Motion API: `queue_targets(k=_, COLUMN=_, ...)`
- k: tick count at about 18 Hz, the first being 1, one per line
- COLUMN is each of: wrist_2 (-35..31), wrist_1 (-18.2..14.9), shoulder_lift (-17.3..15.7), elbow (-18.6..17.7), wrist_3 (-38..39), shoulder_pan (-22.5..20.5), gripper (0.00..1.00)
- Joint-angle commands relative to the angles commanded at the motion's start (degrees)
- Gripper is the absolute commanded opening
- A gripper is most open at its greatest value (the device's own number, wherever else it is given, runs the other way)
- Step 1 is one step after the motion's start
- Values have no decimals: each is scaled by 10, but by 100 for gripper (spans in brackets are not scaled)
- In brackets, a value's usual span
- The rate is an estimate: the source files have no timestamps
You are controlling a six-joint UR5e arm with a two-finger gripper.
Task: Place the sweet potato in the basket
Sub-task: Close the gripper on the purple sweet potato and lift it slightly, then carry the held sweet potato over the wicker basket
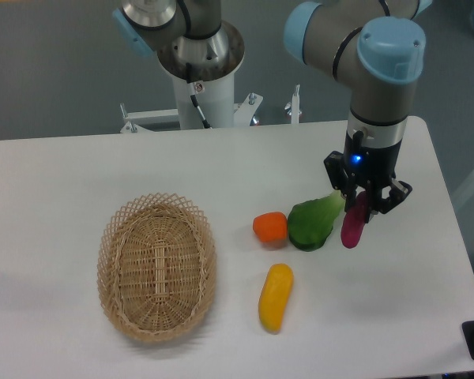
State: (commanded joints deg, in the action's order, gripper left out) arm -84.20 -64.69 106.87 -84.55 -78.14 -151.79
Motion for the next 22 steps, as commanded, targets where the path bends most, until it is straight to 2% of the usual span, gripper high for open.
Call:
queue_targets(k=6, wrist_2=-1, wrist_1=2, shoulder_lift=7, elbow=7, wrist_3=31, shoulder_pan=11, gripper=30)
queue_targets(k=10, wrist_2=-2, wrist_1=25, shoulder_lift=13, elbow=2, wrist_3=66, shoulder_pan=29, gripper=30)
queue_targets(k=12, wrist_2=-4, wrist_1=34, shoulder_lift=14, elbow=-6, wrist_3=116, shoulder_pan=53, gripper=30)
queue_targets(k=18, wrist_2=-4, wrist_1=87, shoulder_lift=15, elbow=-25, wrist_3=259, shoulder_pan=112, gripper=30)
queue_targets(k=20, wrist_2=-4, wrist_1=107, shoulder_lift=16, elbow=-41, wrist_3=299, shoulder_pan=145, gripper=30)
queue_targets(k=22, wrist_2=-7, wrist_1=124, shoulder_lift=16, elbow=-72, wrist_3=329, shoulder_pan=177, gripper=30)
